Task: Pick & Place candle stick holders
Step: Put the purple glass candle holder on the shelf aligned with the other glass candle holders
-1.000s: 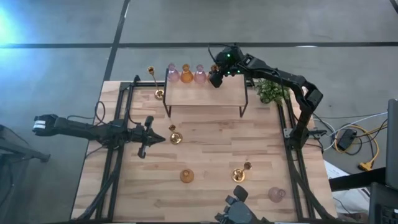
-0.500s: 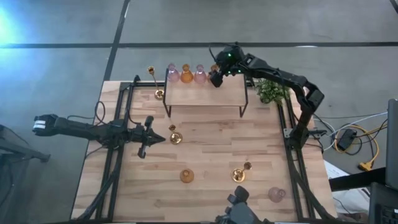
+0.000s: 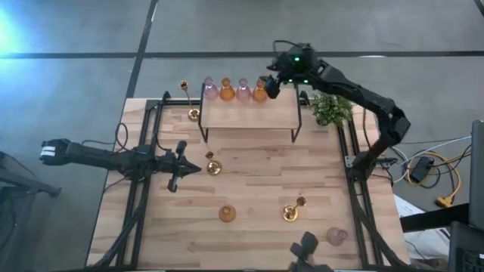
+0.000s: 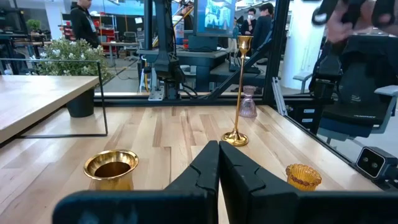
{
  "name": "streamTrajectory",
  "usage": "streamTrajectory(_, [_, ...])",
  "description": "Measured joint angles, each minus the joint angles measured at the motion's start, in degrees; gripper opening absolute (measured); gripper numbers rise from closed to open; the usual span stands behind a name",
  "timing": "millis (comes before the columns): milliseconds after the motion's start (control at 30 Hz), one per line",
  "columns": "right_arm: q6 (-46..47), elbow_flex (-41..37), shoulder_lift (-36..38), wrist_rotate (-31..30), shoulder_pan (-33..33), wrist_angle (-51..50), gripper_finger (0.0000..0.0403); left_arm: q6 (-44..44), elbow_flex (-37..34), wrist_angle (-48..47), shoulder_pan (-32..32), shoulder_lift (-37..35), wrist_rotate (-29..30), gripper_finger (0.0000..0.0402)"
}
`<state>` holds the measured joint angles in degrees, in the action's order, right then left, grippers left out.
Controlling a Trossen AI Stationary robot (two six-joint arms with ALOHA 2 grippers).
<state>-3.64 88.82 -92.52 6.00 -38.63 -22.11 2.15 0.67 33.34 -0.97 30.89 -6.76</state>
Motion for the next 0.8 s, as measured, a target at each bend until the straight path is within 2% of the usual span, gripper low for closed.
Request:
streamTrajectory(267, [-3.2,0.0,11.8,-0.6,0.0,4.1,0.0228,0.0,0.0,0.0,0.0,0.0,0.0,0.0014])
streamTrajectory(433, [0.7,0.0,18.3,-0.4,-0.1,20.8,0.0204,0.0,0.0,0.0,0.0,0.0,0.0,0.0014])
streamTrajectory(533, [3.5,0.1,20.5,6.6,-0.1,36.1,0.0181,0.0,0.0,0.0,0.0,0.0,0.0,0.0014])
streamTrajectory(667, [11.0,0.2,20.5,22.9,1.0,54.4,0.0140,0.0,0.0,0.0,0.0,0.0,0.0,0.0014])
streamTrajectory(733, [13.0,0.2,20.1,29.4,2.9,57.7,0.0116,0.0,0.0,0.0,0.0,0.0,0.0,0.0014])
streamTrajectory(800, [12.9,0.2,19.5,32.8,5.9,55.0,0.0093,0.0,0.0,0.0,0.0,0.0,0.0,0.0014])
